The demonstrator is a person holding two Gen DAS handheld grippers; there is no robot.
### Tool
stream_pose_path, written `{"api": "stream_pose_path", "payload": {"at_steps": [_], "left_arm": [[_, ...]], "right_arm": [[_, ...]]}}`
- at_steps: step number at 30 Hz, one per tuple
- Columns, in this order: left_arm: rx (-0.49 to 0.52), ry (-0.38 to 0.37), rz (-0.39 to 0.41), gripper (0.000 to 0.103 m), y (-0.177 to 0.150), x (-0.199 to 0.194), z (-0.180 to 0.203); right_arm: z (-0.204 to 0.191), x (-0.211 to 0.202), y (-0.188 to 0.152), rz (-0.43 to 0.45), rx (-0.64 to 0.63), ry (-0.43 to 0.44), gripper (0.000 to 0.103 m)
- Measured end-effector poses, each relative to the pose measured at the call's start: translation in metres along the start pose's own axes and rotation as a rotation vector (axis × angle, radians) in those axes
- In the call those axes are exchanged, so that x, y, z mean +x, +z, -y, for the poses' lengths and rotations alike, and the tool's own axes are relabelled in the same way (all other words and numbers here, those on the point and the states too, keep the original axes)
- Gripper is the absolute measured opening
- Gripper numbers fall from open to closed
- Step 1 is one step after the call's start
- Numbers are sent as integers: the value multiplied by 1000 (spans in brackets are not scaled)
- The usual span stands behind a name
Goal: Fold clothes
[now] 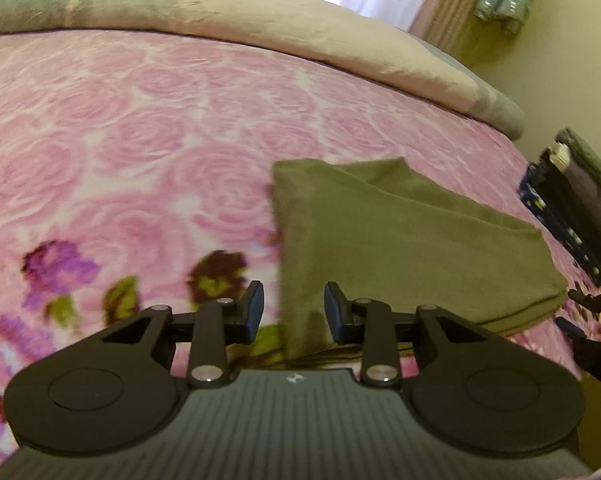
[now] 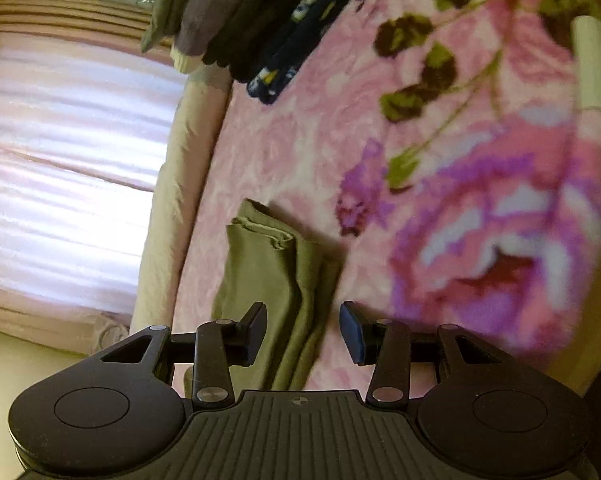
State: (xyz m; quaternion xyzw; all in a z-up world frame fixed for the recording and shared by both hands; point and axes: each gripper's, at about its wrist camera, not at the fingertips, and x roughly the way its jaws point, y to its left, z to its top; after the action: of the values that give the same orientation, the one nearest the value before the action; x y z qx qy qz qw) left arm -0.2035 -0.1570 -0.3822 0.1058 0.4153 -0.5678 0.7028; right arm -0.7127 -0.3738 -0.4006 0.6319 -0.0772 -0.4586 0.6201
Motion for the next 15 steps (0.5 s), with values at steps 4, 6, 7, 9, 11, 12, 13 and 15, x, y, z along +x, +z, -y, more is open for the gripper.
{"api": "stream_pose_path", "payload": {"at_steps": [4,6,7,9,11,12,13,15], "left_arm": [[-94,-24,-7,29,-1,-3,-18],[-121,-30,-12,29,-3,-4,-23],[-126,-32,-15,29,-3,-4,-24],[-137,-41,-21,29,-4,-3,-27],[-161,-57,-28,29,-4,-1,-30],[-176,-64,-31,29,-4,-1,-32],[-190,-70,-33,29,-4,-1,-34],[-208,-77,-34,29,-3,-1,-38]], "right_arm": [[0,12,3,-5,18,-7,44],[0,19,5,-8,28,-11,44],[0,22,5,-9,32,-12,44],[1,27,1,-3,25,-10,44],[0,31,0,-3,13,-10,43],[-1,33,0,-4,1,-26,38],[-3,35,0,-5,-11,-45,22],[-9,41,-1,-10,-65,-80,16]]}}
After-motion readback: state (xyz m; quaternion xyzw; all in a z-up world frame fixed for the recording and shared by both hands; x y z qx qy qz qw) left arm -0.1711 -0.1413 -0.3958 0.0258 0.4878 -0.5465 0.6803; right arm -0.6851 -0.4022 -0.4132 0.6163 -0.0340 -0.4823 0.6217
